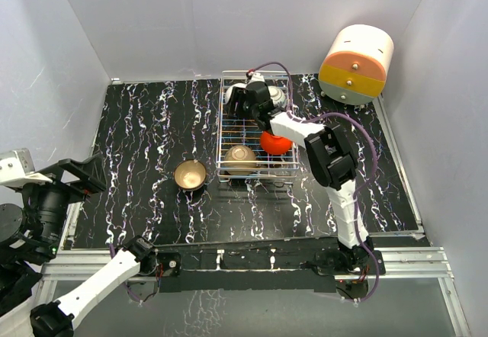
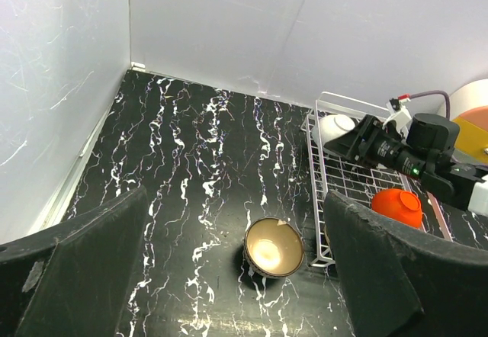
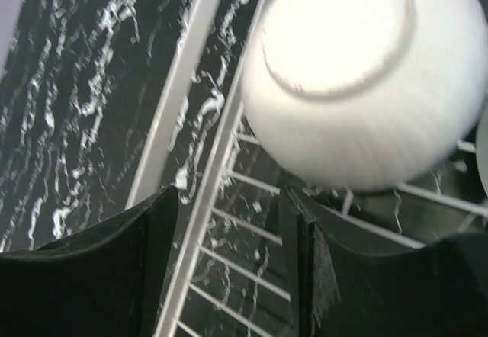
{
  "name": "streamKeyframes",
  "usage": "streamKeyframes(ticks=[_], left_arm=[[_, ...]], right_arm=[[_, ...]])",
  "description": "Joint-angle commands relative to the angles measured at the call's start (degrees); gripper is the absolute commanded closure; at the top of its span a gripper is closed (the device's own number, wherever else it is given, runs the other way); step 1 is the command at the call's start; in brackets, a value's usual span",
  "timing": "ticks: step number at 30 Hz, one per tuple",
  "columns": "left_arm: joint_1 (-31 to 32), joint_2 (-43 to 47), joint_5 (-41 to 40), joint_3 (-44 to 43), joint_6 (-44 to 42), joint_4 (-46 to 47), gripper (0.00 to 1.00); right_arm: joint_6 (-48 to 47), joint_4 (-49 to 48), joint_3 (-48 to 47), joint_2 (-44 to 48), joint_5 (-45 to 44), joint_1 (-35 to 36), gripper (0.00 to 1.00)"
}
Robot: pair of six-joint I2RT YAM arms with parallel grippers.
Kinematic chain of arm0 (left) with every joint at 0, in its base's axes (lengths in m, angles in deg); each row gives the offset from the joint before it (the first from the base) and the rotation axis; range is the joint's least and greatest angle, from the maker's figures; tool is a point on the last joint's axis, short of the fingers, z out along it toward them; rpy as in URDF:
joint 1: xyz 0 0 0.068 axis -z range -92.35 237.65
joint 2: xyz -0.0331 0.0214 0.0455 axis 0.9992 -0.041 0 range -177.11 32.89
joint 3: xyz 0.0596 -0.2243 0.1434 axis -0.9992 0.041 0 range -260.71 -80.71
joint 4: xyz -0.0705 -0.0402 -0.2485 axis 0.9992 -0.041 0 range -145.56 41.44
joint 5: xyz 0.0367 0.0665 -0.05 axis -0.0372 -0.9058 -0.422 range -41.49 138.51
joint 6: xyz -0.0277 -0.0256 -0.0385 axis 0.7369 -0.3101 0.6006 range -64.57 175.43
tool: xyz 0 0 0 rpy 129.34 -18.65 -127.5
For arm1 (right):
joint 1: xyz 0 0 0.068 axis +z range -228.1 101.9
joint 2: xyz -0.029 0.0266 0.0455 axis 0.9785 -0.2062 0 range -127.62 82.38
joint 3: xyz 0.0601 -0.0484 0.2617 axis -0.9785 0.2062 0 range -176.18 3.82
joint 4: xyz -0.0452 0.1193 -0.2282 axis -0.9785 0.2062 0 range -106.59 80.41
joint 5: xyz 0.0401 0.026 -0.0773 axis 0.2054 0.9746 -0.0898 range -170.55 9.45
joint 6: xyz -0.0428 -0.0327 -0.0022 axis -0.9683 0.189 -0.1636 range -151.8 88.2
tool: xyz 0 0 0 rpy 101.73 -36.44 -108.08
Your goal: Load the bowls into the dish rack
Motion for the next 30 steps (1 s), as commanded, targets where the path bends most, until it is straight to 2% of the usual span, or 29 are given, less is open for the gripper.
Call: streamKeyframes(ticks=[1, 5, 8, 13, 19, 25, 30], left_arm=[[0.7, -1.2, -1.2, -0.6, -0.6, 0.4, 0.04], [0.8, -1.5, -1.1, -0.4, -0.4, 0.8, 0.03], [1.2, -1.8, -1.1, -0.6, 0.0, 1.0, 0.03], [1.5, -2.1, -0.8, -3.0, 0.6, 1.7, 0.03], [1.7, -3.4, -0.4, -8.7, -0.3, 0.6, 0.03], [1.7, -2.3, 0.6, -9.6, 1.0, 0.0, 0.03], [1.7, -1.5, 1.0, -10.6, 2.2, -1.8, 0.03]], right_arm=[[-1.8, -5.5, 5.0, 9.7, 0.0, -0.4, 0.42], [-5.1, -3.8, 10.1, 18.5, -0.2, 0.2, 0.37], [-8.1, -1.4, 12.8, 24.7, -0.3, 1.1, 0.29], [-13.6, 3.3, 16.3, 33.8, -2.8, 5.6, 0.01], [-20.4, 10.4, 15.7, 37.3, -9.6, 18.1, 0.01], [-23.7, 17.9, 12.1, 32.4, -14.7, 31.3, 0.02], [-28.2, 22.2, 8.3, 24.5, -13.2, 37.3, 0.11]])
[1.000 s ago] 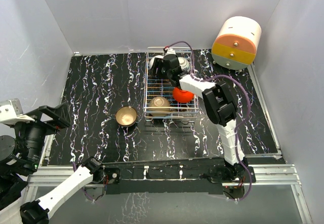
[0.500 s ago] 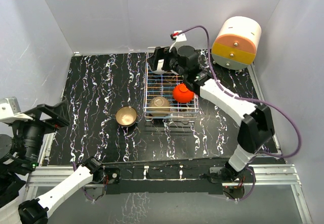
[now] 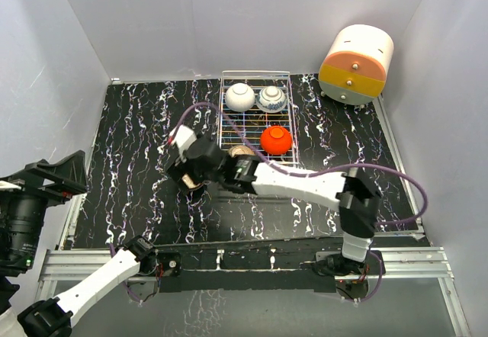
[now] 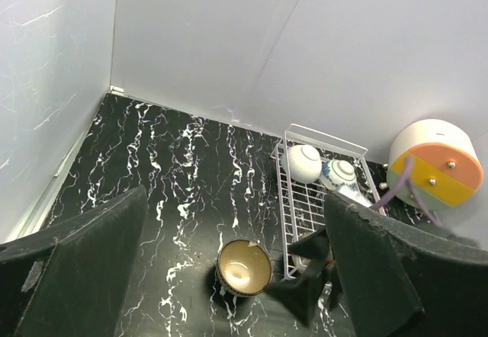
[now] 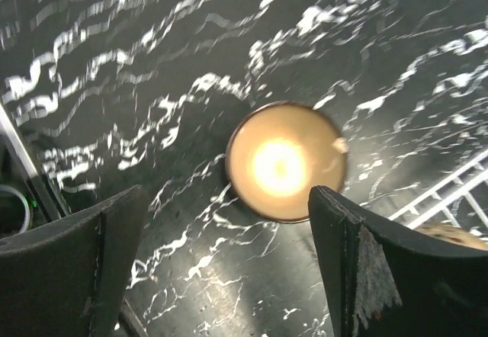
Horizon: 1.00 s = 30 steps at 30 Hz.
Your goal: Load the bowls into the dish rack
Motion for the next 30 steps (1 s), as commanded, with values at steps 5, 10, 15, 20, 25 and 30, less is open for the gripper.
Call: streamKeyframes(ticks=[5, 10, 15, 20, 25, 30], left_arm=[[0.3, 1.5, 0.8, -1.4, 1.6, -2.3, 0.03], [0.3, 2.3, 0.5, -0.7, 2.2, -2.8, 0.03], [0.3, 3.0, 0.1, 0.1, 2.4, -2.8, 0.03], [0.4, 3.6, -0.6, 0.6, 2.5, -3.2, 0.03], [0.4, 3.9, -1.0, 1.0, 2.6, -3.4, 0.03], [0.5, 4.0, -1.3, 1.2, 2.9, -3.5, 0.03]], right_arm=[[-9.5, 6.7, -8.6, -10.4, 1.0, 3.4, 0.2], [-13.7, 7.4, -11.0, -14.6, 1.8, 3.4, 0.25], [-14.9, 8.0, -12.3, -18.3, 3.2, 2.9, 0.33], [-14.8, 7.6, -12.3, -19.9, 5.0, 1.6, 0.44], [-14.8, 6.8, -12.4, -21.3, 6.4, 0.6, 0.47], [-14.7, 6.0, -12.5, -22.8, 6.9, -0.3, 0.6]])
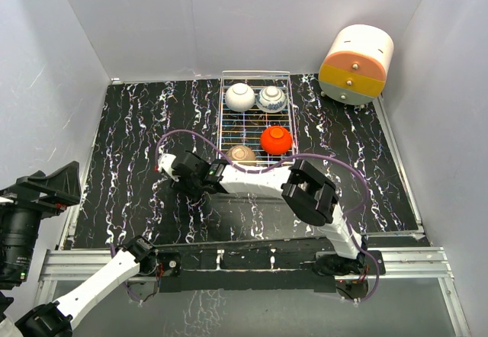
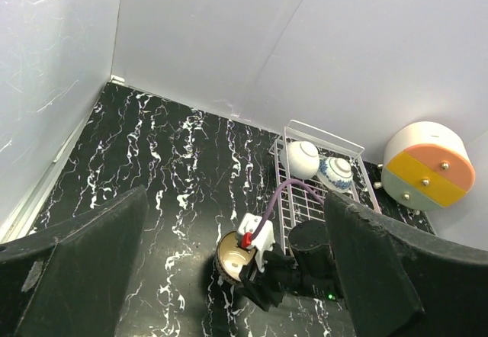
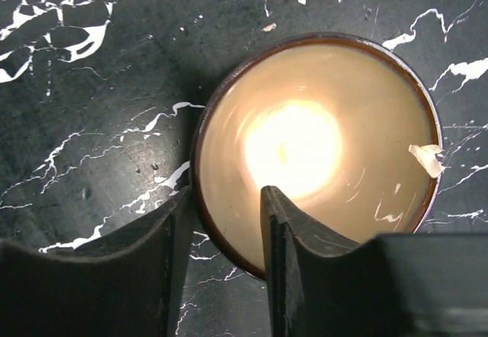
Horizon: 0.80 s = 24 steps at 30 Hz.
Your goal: Load the bowls into the dish rack
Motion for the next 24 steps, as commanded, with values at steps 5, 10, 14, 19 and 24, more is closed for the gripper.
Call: streamKeyframes(ticks=[5, 10, 14, 19, 24], left_arm=[[0.6, -0.1, -1.0, 0.1, 0.1, -0.2, 0.03], [0.6, -0.3, -1.1, 0.1, 0.1, -0.2, 0.03], [0.6, -0.2, -1.2, 0.1, 0.2, -0.3, 0.03], [0.6, -0.3, -1.4, -0.3, 0.1, -0.5, 0.03], [0.6, -0.5, -1.6, -0.7, -0.1, -0.5, 0.03]], right_arm=[[0.3, -4.1, -2.0, -0.1, 1.6, -1.0, 0.73], [0.6, -4.4, -1.5, 0.2, 4.5, -1.5, 0.86], [1.8, -4.5, -0.8, -0.1, 8.2, -2.6, 0.91], [5.5, -6.2, 0.6, 1.7, 14.6, -4.2, 0.92], [9.8, -14.6, 4.6, 7.9, 27.7, -6.1, 0.92]])
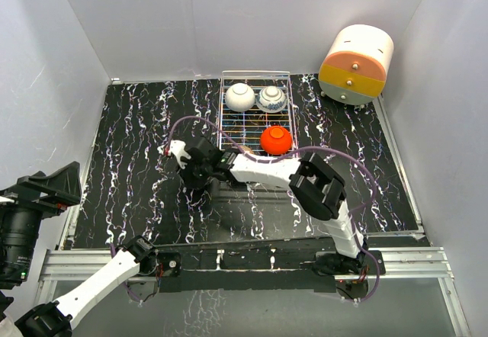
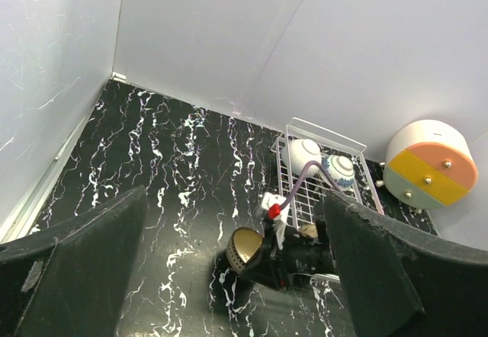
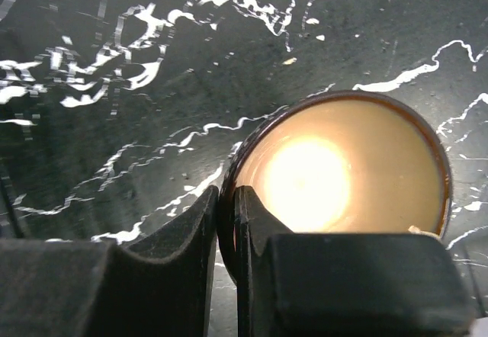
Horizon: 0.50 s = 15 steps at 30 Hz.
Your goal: Load the bowls into the dish rack
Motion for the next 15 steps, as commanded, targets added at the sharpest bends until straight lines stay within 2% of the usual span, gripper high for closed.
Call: streamKeyframes(ticks=[1, 9, 13, 14, 15], left_arm=[[0.3, -0.5, -1.2, -0.7, -0.5, 0.2, 0.03], [0.3, -0.9, -0.8, -0.5, -1.0, 1.1, 0.03], [0.3, -1.6, -0.5, -1.0, -1.3, 1.3, 0.03], [0.4, -1.8, -0.4, -1.1, -1.4, 1.5, 0.03], [0.3, -1.9, -0.3, -1.2, -1.4, 1.6, 0.03]], right_arm=[[6.9, -10.6, 2.9, 8.0, 16.1, -1.7, 0.92], [20.4, -28.0, 9.1, 16.8, 31.5, -6.8, 0.92], [32.2, -40.6, 11.9, 18.8, 37.6, -10.9, 0.92], [40.3, -49.7, 14.3, 19.6, 39.1, -14.2, 0.92], [44.2, -53.9, 15.4, 19.9, 39.4, -15.8, 0.92]])
